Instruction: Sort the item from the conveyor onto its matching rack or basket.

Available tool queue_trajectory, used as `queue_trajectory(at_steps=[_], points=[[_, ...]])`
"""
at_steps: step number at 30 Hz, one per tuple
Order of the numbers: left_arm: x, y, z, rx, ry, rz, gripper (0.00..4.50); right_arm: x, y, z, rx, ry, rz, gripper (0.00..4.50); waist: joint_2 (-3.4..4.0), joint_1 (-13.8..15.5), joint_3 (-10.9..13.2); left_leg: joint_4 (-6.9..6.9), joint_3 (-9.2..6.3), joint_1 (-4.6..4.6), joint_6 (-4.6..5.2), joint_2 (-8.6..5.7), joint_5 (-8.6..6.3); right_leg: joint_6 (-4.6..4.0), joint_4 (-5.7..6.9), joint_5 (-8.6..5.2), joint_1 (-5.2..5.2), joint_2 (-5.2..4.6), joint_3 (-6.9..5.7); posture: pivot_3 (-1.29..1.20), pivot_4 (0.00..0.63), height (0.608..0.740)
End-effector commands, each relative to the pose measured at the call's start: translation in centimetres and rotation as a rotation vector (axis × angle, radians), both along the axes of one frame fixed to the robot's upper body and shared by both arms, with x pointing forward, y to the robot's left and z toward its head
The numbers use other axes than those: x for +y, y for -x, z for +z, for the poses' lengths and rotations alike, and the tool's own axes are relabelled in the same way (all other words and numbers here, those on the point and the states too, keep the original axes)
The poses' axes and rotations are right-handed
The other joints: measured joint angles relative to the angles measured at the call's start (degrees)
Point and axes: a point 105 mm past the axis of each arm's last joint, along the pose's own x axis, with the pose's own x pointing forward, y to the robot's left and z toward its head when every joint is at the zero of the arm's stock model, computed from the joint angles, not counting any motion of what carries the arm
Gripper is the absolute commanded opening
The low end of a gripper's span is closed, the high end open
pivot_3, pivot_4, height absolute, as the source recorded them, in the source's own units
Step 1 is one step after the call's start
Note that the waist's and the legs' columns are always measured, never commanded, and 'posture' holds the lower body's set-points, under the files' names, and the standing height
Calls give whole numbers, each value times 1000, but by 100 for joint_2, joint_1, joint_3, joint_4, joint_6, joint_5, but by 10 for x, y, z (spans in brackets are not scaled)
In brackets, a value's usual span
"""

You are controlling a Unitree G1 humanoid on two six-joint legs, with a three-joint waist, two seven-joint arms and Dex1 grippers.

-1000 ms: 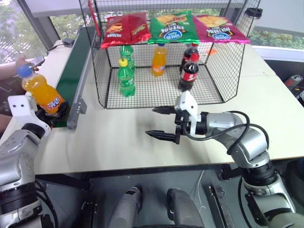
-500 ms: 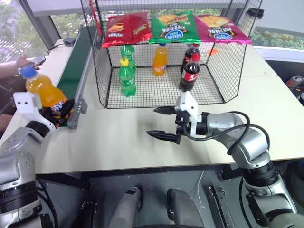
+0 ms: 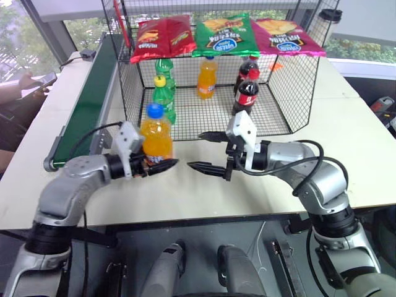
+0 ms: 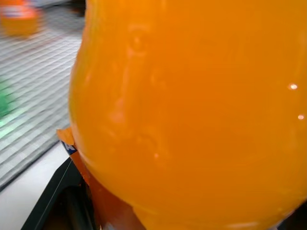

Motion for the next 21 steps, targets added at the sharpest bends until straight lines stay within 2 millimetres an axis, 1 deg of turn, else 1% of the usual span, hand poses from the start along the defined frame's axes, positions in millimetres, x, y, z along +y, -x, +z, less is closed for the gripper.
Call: queue_trajectory(at_steps=[1, 4, 9, 12, 17, 20, 21], points=[[-26, 6, 8, -87, -4, -131, 3021, -1, 4, 15, -50, -27, 1, 4500, 0, 6, 0, 0, 0, 0, 0, 0, 0, 0, 0, 0, 0, 0, 0, 0, 150, 739], [-39, 5, 4, -119, -19, -172, 3021, -1, 4, 15, -50, -30, -2, 4500, 0, 5, 0, 0, 0, 0, 1, -1, 0, 0, 0, 0, 1, 0, 0, 0, 150, 739], [-55, 5, 2, -141, 0, -198, 3021, 1, 4, 18, -57, -40, -2, 4500, 0, 4, 0, 1, -1, 0, 2, 0, 0, 1, 0, 0, 1, 0, -1, 0, 150, 739], [-61, 5, -3, -151, 0, -205, 3021, 3, 5, 20, -60, -47, 4, 4500, 0, 9, 0, 1, 0, 0, 3, -1, 0, 2, 0, 1, 2, 0, -2, 0, 150, 739], [-70, 7, -2, -157, 19, -217, 3021, 5, 3, 25, -67, -69, 2, 4500, 0, 5, 0, 2, -1, 1, 4, -1, 1, 3, 1, 1, 2, 1, -2, 0, 150, 739], [-71, 7, -1, -156, 24, -213, 3021, 6, 3, 28, -70, -81, 7, 3628, 0, 5, 0, 2, -1, 1, 4, -1, 1, 3, 2, 1, 3, 2, -3, 0, 150, 739], [-70, 6, -1, -154, 24, -204, 3021, 6, 4, 29, -71, -85, 12, 3122, 0, 5, 0, 2, -2, 1, 4, -1, 1, 3, 2, 1, 2, 2, -3, 0, 150, 739]])
